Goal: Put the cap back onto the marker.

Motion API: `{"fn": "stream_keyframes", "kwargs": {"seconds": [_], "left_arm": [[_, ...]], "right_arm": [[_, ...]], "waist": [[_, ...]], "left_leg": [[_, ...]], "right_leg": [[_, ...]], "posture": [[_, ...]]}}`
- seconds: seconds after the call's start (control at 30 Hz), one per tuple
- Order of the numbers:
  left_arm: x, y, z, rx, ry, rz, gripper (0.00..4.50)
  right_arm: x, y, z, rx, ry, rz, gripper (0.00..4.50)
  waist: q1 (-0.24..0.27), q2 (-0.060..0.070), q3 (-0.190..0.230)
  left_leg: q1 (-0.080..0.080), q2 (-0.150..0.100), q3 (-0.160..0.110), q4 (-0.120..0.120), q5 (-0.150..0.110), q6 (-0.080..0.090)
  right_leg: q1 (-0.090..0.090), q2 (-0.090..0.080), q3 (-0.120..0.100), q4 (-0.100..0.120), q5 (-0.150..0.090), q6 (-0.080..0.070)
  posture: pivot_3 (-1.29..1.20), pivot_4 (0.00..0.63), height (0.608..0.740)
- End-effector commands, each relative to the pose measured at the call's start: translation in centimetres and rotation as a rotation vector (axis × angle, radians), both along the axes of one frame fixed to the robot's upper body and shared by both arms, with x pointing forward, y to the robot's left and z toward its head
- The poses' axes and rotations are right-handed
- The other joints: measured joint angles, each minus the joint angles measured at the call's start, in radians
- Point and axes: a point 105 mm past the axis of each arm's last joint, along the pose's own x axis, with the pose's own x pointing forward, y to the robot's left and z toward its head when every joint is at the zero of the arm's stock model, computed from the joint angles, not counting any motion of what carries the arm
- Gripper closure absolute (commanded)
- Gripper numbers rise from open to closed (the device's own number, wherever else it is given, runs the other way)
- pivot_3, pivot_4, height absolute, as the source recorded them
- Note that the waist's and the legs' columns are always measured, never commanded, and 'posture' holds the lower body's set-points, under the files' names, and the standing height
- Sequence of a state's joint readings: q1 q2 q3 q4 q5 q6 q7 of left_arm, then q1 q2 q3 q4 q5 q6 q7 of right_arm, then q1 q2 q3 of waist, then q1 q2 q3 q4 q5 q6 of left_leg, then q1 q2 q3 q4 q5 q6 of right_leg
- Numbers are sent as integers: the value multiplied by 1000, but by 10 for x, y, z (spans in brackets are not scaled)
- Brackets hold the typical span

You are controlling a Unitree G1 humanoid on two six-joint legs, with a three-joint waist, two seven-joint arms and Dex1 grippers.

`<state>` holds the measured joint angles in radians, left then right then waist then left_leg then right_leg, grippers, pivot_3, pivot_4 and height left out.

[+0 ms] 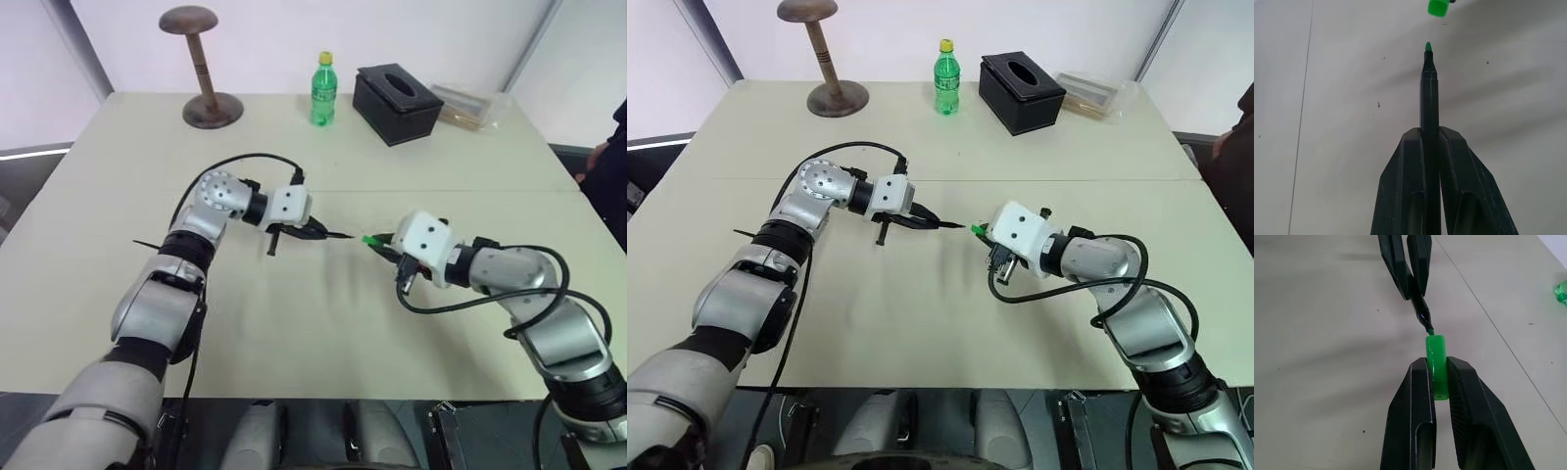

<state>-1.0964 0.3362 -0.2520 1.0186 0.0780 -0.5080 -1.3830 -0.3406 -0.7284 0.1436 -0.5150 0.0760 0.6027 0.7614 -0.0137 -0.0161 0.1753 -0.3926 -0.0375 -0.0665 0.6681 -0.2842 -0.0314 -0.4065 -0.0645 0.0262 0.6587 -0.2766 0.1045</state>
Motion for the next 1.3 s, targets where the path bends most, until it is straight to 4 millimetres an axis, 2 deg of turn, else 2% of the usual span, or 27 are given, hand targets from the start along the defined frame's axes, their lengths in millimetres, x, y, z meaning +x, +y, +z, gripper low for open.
{"fn": "stream_keyframes", "kwargs": {"seconds": [0.03,0.5,1.1,1.3], "left_arm": [[0,-6,15,-21,-57,-29,4500],[-4,-8,16,-28,-63,-47,4500],[-5,-2,14,-5,-54,-49,4500],[-5,-4,16,-9,-58,-51,4500]], "right_arm": [[2,5,10,-4,-56,15,4478],[3,7,10,-3,-50,28,4478],[8,-6,15,-34,-67,0,4478],[7,-4,15,-26,-65,8,4478]], "waist": [[0,0,0],[0,0,0],[0,0,0],[0,0,0]], "left_leg": [[0,0,0,0,0,0],[0,0,0,0,0,0],[0,0,0,0,0,0],[0,0,0,0,0,0]], "right_leg": [[0,0,0,0,0,0],[0,0,0,0,0,0],[0,0,0,0,0,0],[0,0,0,0,0,0]], "posture": [[0,150,740],[0,150,740],[0,150,740],[0,150,740]]}}
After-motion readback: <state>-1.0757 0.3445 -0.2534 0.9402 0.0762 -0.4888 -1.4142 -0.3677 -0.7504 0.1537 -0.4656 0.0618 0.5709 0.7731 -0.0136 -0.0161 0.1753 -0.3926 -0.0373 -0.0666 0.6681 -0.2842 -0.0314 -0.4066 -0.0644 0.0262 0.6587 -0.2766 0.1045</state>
